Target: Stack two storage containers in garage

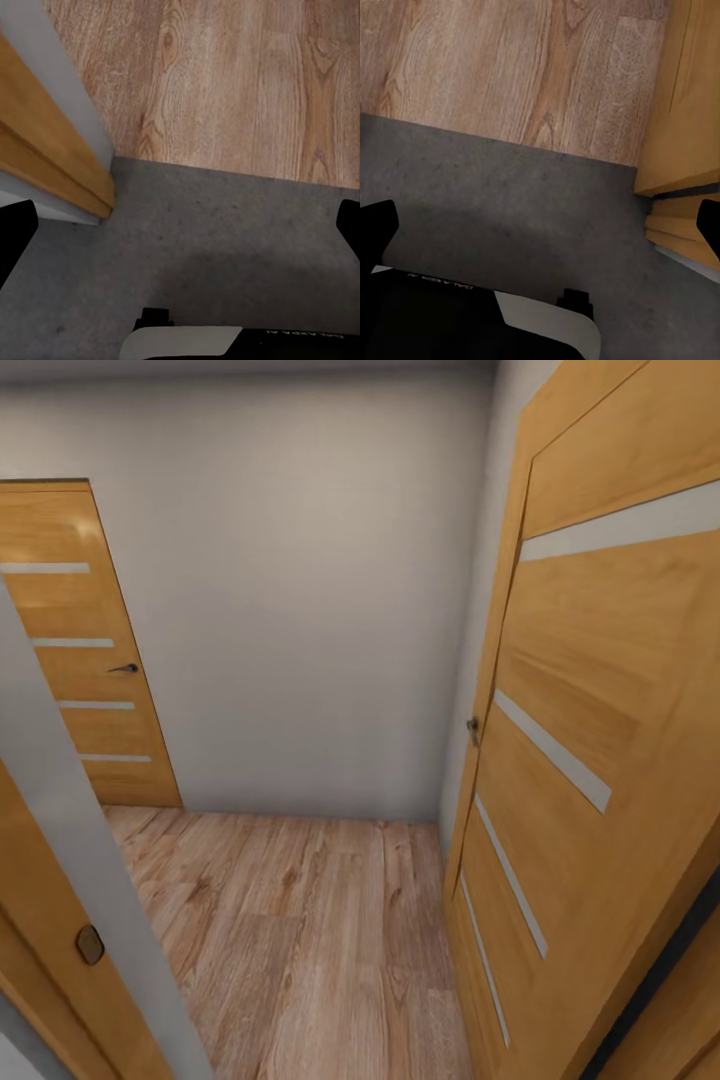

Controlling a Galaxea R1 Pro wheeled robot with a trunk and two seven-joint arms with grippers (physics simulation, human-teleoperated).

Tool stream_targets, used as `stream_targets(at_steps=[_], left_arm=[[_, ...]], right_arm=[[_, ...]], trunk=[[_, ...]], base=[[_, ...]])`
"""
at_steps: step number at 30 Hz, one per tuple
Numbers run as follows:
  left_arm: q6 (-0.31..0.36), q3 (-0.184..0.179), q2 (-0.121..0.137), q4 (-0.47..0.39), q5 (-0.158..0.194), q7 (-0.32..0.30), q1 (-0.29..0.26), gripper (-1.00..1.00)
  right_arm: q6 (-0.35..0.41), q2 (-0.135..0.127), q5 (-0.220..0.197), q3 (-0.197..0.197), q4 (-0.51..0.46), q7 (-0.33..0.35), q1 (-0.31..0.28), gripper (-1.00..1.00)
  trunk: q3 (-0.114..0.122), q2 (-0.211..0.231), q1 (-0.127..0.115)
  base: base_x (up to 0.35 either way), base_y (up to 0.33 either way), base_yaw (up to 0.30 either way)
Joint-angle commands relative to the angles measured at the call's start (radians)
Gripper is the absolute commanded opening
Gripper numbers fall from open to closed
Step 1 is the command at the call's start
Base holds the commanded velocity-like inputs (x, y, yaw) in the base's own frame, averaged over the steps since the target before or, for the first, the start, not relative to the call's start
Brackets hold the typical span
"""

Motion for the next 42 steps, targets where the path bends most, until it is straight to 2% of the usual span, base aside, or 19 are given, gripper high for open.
stream_targets(at_steps=[1,15,42], left_arm=[[-0.006,0.001,0.0,0.004,0.008,-0.005,-0.002,1.0],[-0.006,0.001,-0.001,0.005,0.008,-0.005,-0.002,1.0],[-0.006,0.001,-0.001,0.004,0.008,-0.005,-0.001,1.0]], right_arm=[[-0.007,-0.001,0.01,-0.009,0.004,0.001,-0.001,1.0],[-0.009,-0.001,0.009,-0.009,0.004,0.001,-0.002,1.0],[-0.008,-0.001,0.01,-0.009,0.004,0.001,-0.001,1.0]], trunk=[[-0.002,-0.002,0.001],[-0.002,-0.002,0.001],[-0.002,-0.002,0.001]], base=[[0.008,0.006,0.0],[0.008,0.005,0.0],[0.21,0.025,0.0]])
